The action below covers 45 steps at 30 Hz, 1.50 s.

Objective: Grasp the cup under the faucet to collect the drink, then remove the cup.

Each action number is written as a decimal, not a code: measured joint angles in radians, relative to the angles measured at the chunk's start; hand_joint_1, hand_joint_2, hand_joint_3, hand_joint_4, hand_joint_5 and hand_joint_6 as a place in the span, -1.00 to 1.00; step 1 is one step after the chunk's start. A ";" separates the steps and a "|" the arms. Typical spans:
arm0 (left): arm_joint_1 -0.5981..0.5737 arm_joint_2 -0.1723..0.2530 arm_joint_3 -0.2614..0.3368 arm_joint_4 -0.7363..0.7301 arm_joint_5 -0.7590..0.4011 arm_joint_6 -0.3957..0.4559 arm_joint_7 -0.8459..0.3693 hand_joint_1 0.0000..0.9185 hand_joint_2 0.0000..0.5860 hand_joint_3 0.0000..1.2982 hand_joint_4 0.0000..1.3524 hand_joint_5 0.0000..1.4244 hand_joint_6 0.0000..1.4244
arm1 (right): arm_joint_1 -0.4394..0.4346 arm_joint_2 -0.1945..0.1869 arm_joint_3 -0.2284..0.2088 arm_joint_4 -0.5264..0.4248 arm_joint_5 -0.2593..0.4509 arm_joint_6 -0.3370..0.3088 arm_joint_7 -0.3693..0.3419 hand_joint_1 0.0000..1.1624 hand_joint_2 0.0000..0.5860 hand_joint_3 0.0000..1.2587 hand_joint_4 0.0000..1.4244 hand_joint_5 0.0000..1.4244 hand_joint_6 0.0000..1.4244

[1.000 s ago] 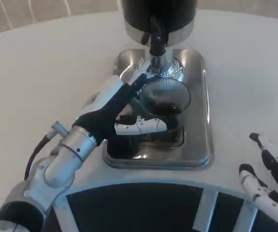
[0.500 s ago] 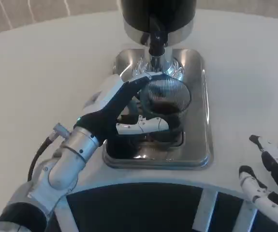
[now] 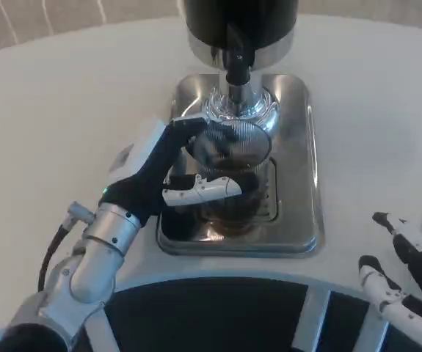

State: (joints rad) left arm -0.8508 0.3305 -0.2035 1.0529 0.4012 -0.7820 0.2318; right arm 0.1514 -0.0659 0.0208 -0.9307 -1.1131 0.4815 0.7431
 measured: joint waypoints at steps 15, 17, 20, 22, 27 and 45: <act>0.060 0.010 0.060 -0.030 -0.002 -0.022 0.016 0.20 -0.76 0.53 0.74 0.93 1.00 | -0.004 0.009 -0.002 0.000 -0.001 0.003 0.000 -0.74 0.87 -0.93 -1.00 -1.00 -1.00; 0.067 0.017 0.068 -0.036 -0.002 -0.023 0.016 0.20 -0.77 0.54 0.76 0.93 1.00 | -0.007 0.010 -0.002 0.000 -0.001 0.003 0.000 -0.73 0.87 -0.93 -1.00 -1.00 -1.00; 0.072 0.030 0.076 -0.051 -0.003 -0.028 0.016 0.21 -0.78 0.54 0.76 0.95 1.00 | -0.011 0.010 -0.002 -0.001 -0.001 0.003 0.000 -0.73 0.86 -0.93 -1.00 -1.00 -1.00; 0.082 0.048 0.076 -0.066 -0.002 -0.043 0.015 0.21 -0.81 0.54 0.76 0.93 1.00 | -0.015 0.010 -0.003 -0.003 -0.002 0.003 0.000 -0.73 0.85 -0.93 -1.00 -1.00 -1.00; 0.120 0.099 0.094 -0.117 -0.003 -0.090 0.006 0.22 -0.85 0.54 0.76 0.93 1.00 | -0.029 0.006 -0.012 -0.015 -0.002 0.002 0.000 -0.73 0.84 -0.94 -1.00 -1.00 -1.00; 0.291 0.233 0.196 -0.284 -0.115 -0.172 -0.153 0.25 -0.94 0.54 0.77 0.93 1.00 | -0.111 -0.010 0.016 -0.016 -0.030 -0.002 0.016 -0.70 0.76 -0.96 -1.00 -1.00 -1.00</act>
State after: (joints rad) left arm -0.5599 0.5638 -0.0072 0.7688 0.2858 -0.9541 0.0789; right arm 0.0401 -0.0758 0.0368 -0.9463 -1.1429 0.4794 0.7591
